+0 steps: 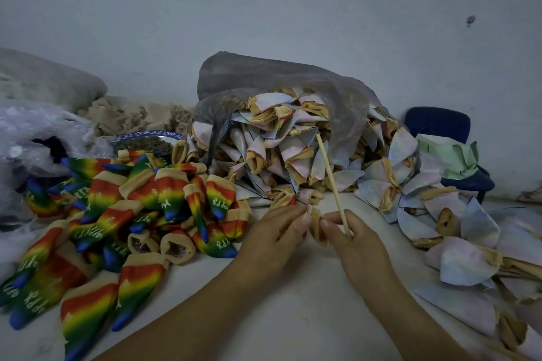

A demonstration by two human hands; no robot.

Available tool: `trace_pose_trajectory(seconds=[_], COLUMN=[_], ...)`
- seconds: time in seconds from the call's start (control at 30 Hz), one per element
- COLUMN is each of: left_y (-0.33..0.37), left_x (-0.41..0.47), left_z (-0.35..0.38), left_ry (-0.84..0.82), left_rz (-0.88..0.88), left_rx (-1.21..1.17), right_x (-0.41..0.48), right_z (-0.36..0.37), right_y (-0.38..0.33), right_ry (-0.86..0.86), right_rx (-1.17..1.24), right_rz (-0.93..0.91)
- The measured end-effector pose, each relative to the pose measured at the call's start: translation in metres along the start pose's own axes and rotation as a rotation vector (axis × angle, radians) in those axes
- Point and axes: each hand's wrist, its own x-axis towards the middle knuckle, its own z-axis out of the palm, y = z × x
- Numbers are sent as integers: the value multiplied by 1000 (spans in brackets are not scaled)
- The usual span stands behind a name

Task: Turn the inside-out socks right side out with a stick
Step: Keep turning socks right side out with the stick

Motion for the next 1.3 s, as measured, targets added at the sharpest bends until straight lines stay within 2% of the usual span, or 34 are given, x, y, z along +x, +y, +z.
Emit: trace_pose_trajectory(seconds=[0.23,0.43,0.53,0.87,1.1,1.3], left_y=[10,23,24,28,34,35], left_x=[0,-3,-2,-1,-2,5], left_z=[2,6,6,9,17,10], left_ry=[42,-28,2,121,152,31], left_rz=[-234,-244,-267,-292,-403,-510], left_rx=[-298,-445,-473,-425,-674,-951], right_x=[-9,-9,-9,-10,-7,-5], right_z=[6,5,6,15,18,16], right_y=[-7,-8,-9,-8,1,3], right_ry=[-37,2,28,123,242,263], right_rx=[156,177,207,-27,-327,-300], right_rz=[-30,-65,-115,-252,-287,-273])
